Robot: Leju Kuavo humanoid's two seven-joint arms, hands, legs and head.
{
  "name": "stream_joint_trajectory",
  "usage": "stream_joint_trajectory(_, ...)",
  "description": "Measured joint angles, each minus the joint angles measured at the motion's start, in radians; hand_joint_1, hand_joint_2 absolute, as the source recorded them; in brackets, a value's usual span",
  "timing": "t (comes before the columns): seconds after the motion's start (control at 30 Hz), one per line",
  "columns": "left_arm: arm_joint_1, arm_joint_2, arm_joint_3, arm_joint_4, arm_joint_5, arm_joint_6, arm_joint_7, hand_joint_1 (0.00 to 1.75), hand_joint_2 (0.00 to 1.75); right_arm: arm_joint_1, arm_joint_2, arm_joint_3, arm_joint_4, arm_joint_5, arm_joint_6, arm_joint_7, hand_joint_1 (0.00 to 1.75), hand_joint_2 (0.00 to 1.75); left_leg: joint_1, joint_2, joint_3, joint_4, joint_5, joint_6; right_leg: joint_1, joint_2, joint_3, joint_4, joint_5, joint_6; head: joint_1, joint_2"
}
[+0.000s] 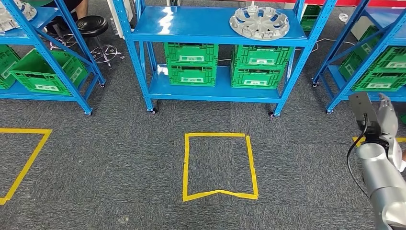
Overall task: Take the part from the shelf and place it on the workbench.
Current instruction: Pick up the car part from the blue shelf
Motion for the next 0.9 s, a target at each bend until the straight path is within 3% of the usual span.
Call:
stream_joint_trajectory(0.1, -0.002, 0.002, 0.000, 0.000, 0.000, 0.000, 0.005, 0.00, 0.00, -0.033, 0.017, -0.002, -0.041, 0.155, -0.018, 0.047, 0.00, 0.00, 0.000, 0.001, 0.000, 0.000, 0.001, -0.001, 0.000, 0.001, -0.002, 0.001, 0.000, 0.000, 0.000, 0.000)
stream_joint_trajectory(0.23, -0.005, 0.003, 0.000, 0.000, 0.000, -0.010, 0.000, 0.00, 0.00, -0.064, 0.044, 0.012, -0.083, 0.267, 0.014, 0.061, 0.00, 0.00, 0.000, -0.002, -0.001, 0.000, 0.003, -0.003, 0.000, -0.003, -0.002, 0.002, 0.000, 0.000, 0.000, 0.000)
stream_joint_trajectory(0.33, -0.010, 0.003, 0.000, 0.000, -0.001, -0.028, -0.016, 0.00, 0.00, -0.099, 0.070, 0.059, -0.084, 0.401, 0.034, 0.062, 0.00, 0.00, 0.000, -0.002, -0.001, 0.000, 0.003, -0.004, 0.000, -0.001, -0.004, 0.003, 0.000, -0.001, 0.000, 0.000)
stream_joint_trajectory(0.47, -0.019, 0.004, 0.000, 0.000, -0.002, -0.035, -0.028, 0.00, 0.00, -0.145, 0.112, 0.145, -0.056, 0.543, -0.007, 0.087, 0.00, 0.00, 0.001, -0.002, -0.001, 0.000, 0.004, -0.005, 0.000, -0.002, -0.004, 0.004, 0.001, -0.001, 0.000, 0.000)
stream_joint_trajectory(0.77, -0.019, 0.008, 0.000, 0.000, -0.016, -0.041, -0.029, 0.00, 0.00, -0.145, 0.147, 0.225, -0.027, 0.553, -0.047, 0.067, 0.00, 0.00, 0.001, -0.002, 0.000, 0.000, 0.004, -0.006, 0.001, -0.003, -0.005, 0.004, 0.000, -0.002, 0.000, 0.000)
stream_joint_trajectory(0.9, -0.012, 0.012, 0.000, 0.000, -0.041, -0.041, -0.034, 0.00, 0.00, -0.006, 0.117, 0.227, -0.126, 0.528, -0.083, 0.088, 0.00, 0.00, 0.003, -0.008, -0.001, 0.000, 0.004, -0.006, 0.002, -0.007, -0.002, 0.002, -0.002, -0.002, 0.000, 0.000)
